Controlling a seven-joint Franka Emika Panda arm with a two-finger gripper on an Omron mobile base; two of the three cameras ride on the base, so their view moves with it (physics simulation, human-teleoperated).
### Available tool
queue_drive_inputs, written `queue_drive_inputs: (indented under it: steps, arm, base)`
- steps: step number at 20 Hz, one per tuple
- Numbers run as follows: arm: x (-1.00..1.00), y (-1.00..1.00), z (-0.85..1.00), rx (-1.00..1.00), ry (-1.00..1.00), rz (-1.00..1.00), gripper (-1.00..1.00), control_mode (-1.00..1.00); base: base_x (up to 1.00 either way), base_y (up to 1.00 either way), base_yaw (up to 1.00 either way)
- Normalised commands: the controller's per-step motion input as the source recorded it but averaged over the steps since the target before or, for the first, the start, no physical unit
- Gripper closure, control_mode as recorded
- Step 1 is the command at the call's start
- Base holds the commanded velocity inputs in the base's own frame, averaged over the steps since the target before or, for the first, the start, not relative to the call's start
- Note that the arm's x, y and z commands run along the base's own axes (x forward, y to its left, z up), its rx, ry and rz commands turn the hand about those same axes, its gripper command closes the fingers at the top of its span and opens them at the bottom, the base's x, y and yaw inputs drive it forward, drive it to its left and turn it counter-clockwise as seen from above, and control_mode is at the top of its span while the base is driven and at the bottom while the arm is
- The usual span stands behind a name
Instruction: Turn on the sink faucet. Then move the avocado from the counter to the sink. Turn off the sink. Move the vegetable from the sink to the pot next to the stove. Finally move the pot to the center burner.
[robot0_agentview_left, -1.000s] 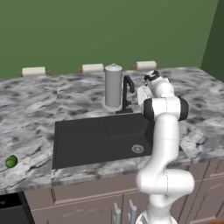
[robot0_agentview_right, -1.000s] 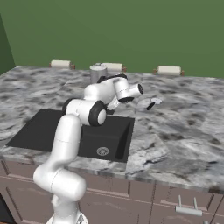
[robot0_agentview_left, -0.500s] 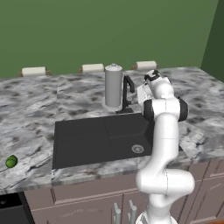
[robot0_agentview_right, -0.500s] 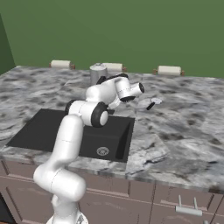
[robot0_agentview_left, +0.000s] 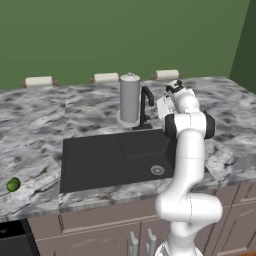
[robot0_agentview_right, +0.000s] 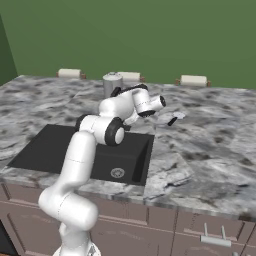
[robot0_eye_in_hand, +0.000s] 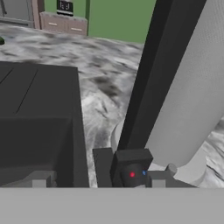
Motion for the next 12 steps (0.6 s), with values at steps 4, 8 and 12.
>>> queue_drive_inputs:
  steps: [4,8,12]
  arm:
    - [0.02,-0.08,-0.18,0.00,0.00,0.00,-1.00,-1.00]
    - [0.00,-0.19,-0.13,0.00,0.00,0.00,-1.00,-1.00]
    - [-0.03,-0.29,-0.07,0.01,0.00,-0.01,-1.00,-1.00]
  base:
    - [0.00,0.00,0.00]
    - [0.00,0.00,0.00]
    - [0.00,0.00,0.00]
